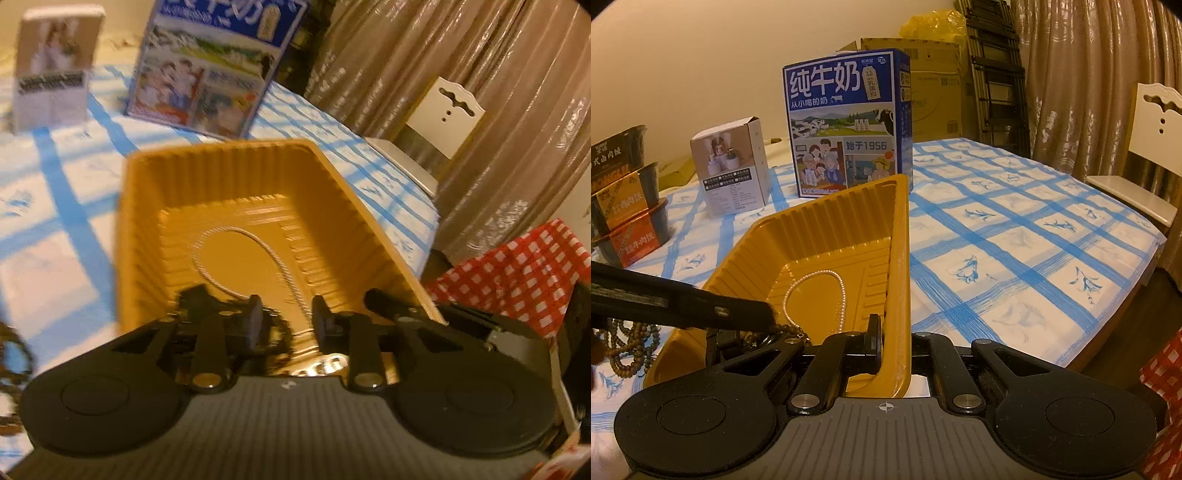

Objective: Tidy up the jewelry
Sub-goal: 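Lift the pearl necklace and lay it in the orange tray, then move the open left tool back above the bead necklaces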

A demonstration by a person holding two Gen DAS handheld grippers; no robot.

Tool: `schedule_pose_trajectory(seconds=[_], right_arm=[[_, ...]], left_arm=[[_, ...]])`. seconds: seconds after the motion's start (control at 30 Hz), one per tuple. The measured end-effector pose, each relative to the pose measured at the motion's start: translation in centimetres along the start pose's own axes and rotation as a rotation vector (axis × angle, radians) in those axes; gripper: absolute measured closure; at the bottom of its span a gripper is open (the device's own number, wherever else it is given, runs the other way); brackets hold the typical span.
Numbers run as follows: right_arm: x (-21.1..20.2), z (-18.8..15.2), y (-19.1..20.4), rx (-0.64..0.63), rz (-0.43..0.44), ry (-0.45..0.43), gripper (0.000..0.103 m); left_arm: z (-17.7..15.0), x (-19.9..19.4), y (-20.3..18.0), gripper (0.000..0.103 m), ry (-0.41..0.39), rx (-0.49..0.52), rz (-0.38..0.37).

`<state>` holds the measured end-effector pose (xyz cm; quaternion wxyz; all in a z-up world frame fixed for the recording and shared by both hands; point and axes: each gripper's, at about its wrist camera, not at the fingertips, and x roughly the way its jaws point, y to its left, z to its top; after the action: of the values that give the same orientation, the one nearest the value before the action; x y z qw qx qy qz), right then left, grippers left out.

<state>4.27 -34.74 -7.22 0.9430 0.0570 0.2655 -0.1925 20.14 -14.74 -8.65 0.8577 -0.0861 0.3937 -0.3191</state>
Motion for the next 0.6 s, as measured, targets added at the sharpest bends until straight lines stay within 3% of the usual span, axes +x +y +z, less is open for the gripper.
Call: schedule_pose_trajectory(seconds=[0.33,0.6], right_arm=[[-0.2,0.1,0.1,-0.008,-0.002,-0.005,0.097],[-0.3,0.3,0.2,-0.015,-0.008,-0.006,0.097]], left_arm=[[-1.7,-6.4,3.5,0.070,-0.071,0.026,0.217],[-4.6,-9.5,6.5,0.070,-0.042,0.014,0.350]])
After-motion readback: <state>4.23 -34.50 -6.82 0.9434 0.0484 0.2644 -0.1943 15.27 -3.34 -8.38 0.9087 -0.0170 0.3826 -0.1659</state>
